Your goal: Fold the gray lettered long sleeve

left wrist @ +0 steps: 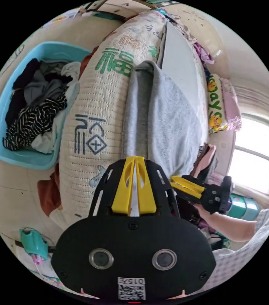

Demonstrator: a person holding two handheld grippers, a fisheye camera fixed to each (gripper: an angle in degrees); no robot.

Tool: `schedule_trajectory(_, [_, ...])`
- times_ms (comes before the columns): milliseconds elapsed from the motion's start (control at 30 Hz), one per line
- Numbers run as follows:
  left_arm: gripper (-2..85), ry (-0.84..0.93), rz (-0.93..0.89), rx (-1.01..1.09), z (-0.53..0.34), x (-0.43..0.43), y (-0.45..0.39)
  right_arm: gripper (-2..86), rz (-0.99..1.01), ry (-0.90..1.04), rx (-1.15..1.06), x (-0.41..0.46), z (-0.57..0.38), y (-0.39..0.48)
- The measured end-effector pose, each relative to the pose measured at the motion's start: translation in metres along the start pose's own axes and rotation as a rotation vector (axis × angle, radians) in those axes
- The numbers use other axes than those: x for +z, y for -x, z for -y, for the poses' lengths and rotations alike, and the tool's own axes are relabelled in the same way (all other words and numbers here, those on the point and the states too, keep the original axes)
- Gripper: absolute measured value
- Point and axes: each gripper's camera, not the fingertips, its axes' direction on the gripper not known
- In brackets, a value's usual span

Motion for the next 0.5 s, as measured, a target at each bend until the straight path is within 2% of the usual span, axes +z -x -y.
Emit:
schedule_trajectory(167, [8.7, 0.051, -0.047, -0.04, -0.011, 0.058, -0.014, 6.1, -0.007, -0.068, 0.055, 0.04, -0.02, -0.007])
schedule_trajectory(233, [7.2, 0.022, 0.091, -0.034, -0.016, 0.069, -0.024, 6.1, -0.014, -0.084, 0.039, 0.056, -0.027, -0.011])
schedule_trajectory(300, [1.7, -0.007, 0.082, -0.021, -0.022, 0.085, -0.03, 6.0, -0.008, -0.095, 0.019, 0.073, -0.035, -0.018])
schedule_trajectory(500, [0.3, 0.017, 0.306, 0.037, -0.022, 0.14, -0.061, 6.0, 0.166, -0.177, -0.041, 0.137, -0.071, -0.07])
